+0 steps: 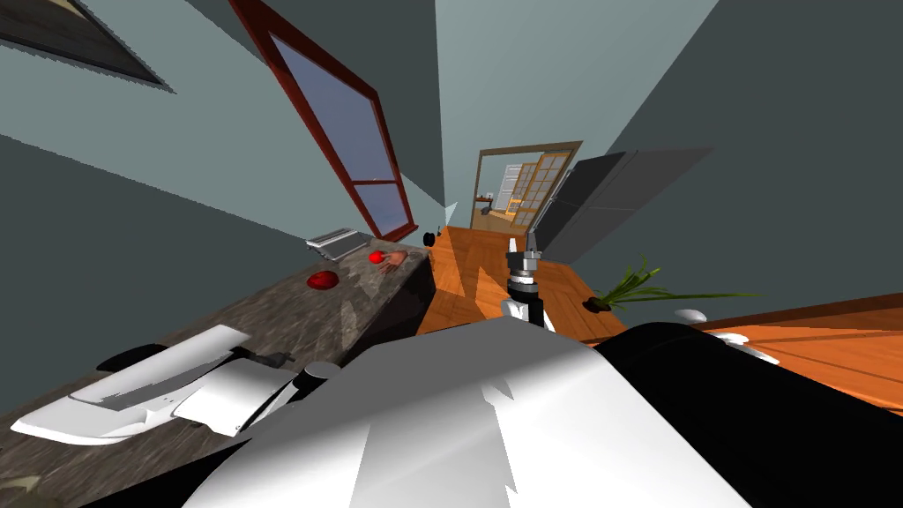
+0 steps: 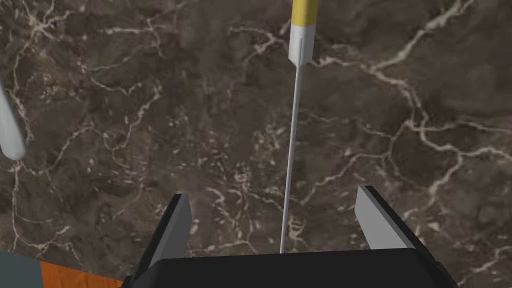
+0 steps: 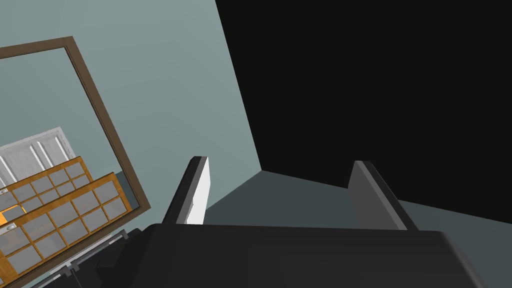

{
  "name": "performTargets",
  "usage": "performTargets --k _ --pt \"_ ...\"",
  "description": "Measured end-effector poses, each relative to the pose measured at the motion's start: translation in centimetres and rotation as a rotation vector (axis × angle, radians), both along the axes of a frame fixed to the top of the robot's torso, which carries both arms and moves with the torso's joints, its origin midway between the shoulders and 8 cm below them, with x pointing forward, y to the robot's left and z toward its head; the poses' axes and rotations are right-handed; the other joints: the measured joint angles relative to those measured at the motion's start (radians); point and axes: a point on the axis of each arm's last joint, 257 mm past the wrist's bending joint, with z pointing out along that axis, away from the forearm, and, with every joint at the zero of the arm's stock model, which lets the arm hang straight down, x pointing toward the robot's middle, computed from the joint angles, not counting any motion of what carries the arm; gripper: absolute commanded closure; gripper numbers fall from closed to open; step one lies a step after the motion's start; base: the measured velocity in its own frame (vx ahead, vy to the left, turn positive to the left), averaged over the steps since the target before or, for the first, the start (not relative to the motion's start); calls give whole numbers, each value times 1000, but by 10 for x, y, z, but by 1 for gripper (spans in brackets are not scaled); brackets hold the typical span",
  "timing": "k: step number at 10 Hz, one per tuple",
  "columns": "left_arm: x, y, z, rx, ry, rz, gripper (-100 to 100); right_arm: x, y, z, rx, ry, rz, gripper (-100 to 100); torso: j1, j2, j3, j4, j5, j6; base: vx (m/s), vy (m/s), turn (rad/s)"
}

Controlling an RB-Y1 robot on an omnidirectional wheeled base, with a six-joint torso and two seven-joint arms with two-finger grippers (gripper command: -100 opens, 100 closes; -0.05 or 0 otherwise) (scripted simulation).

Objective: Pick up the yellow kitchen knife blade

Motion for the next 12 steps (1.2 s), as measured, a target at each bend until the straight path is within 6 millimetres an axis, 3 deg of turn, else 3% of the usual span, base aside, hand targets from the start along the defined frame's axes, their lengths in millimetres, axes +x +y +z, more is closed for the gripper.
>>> performTargets --k 6,9,10,11,12 --pt "72 -47 0 -116 -132 -119 -100 0 0 0 0 0 0 0 14 -7 -4 -2 4 0 1 159 72" --pt "84 -67 -1 -183 -141 -152 -100 0 0 0 0 0 0 0 6 -5 -3 -1 2 0 -8 53 13" --pt "84 -68 -1 -186 -140 -153 0 0 0 0 0 0 0 0 4 -5 -3 -1 1 0 0 0 0" --pt "84 -68 -1 -186 -140 -153 -100 0 0 0 0 0 0 0 3 -5 -3 -1 1 0 -33 26 -85" --pt "86 -71 -4 -186 -138 -149 -100 0 0 0 0 0 0 0 4 -4 -2 -1 1 1 -50 40 -90"
